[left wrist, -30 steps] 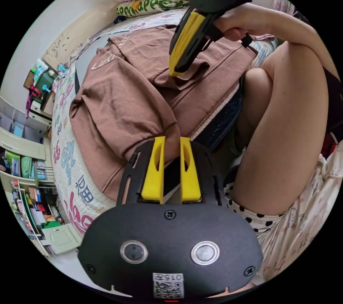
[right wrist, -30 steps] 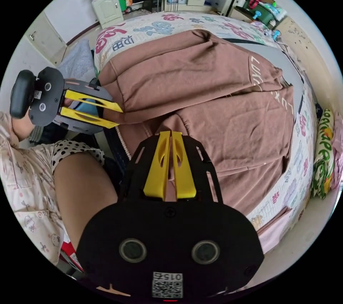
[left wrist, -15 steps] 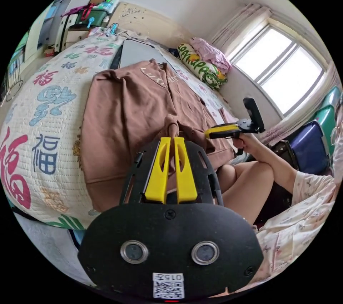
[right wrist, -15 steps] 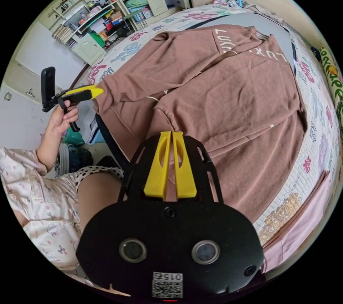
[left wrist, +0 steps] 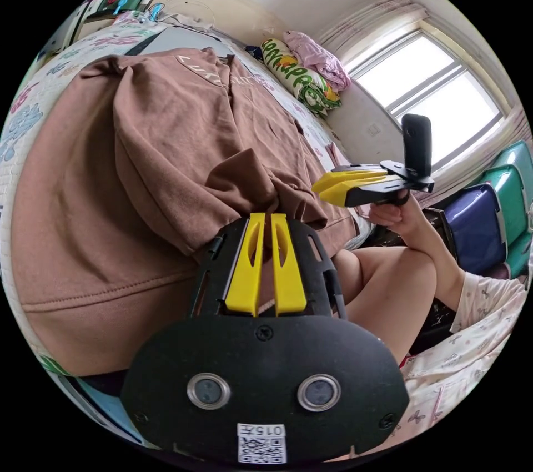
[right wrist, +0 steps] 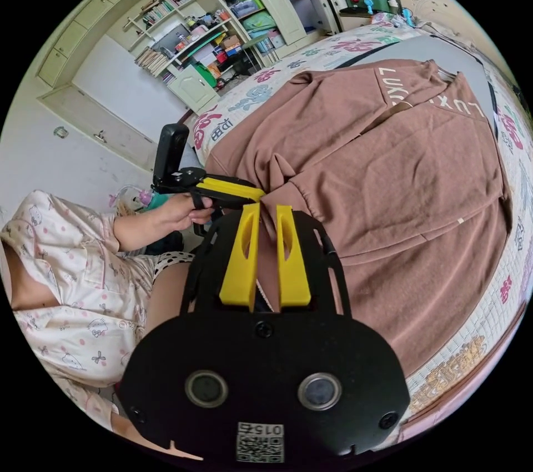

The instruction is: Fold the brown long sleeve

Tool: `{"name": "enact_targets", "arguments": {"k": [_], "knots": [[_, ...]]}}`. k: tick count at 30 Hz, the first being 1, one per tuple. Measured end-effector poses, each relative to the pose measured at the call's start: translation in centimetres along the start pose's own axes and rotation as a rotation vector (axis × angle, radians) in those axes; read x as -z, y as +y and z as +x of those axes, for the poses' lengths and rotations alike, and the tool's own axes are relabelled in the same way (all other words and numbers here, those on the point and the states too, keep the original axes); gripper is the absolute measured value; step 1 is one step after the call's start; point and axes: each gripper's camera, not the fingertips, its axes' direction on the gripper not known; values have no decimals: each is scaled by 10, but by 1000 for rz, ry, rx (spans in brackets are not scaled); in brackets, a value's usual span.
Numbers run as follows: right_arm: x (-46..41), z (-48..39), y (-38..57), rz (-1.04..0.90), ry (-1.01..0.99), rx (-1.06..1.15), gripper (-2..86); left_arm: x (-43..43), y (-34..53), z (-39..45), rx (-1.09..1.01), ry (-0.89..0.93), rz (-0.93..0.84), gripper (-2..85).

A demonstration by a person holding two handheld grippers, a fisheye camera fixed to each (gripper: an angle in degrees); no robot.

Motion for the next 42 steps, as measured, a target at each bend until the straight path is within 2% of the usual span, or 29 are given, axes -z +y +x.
{"name": "enact_targets", "arguments": {"k": [5,9,13,19,24,26,27,29,30,32,33,34,35,36,37,38,41,42], "knots": [[-24,-1,-23,-113,70,84,111,13,-7,22,-20,-25,3,-1],[-36,9,-41,-120,109,89,117,18,-12,38,-43,-42,-5,-1],[-49,31,-56,-134,49,47,98,22,-20,53,-49,-37,-19,-1],[-69,43,-72,-144,108,67,37,22,-33,74,-27,-28,-46,-1],[-61,63,-84,-41,30,-2,11,68,-64,58,5,148,-42,-1],[-23,105,-82,72,-68,-141,7,170,-110,19,33,115,90,-1],[-8,117,-80,88,-55,-148,8,202,-125,8,43,86,120,0],[81,181,-72,146,263,-350,10,337,-190,-28,83,-113,303,3],[111,198,-70,177,356,-416,11,369,-201,-32,104,-208,375,5],[232,235,-45,441,714,-672,22,455,-213,-15,132,-635,747,21],[254,235,-33,523,791,-738,27,464,-210,-9,149,-712,822,26],[285,228,1,739,864,-900,44,472,-201,-4,213,-766,930,62],[290,219,37,984,766,-945,69,469,-195,-4,237,-721,943,86],[285,217,50,1073,685,-892,74,462,-192,-4,226,-687,921,92],[267,217,63,1134,539,-751,85,439,-186,-5,180,-621,850,95],[244,223,64,1061,453,-706,90,407,-175,-6,139,-566,764,89],[164,224,62,765,405,-694,96,318,-137,-10,93,-489,542,84],[147,222,64,731,400,-689,95,301,-128,-11,89,-476,495,84]]}}
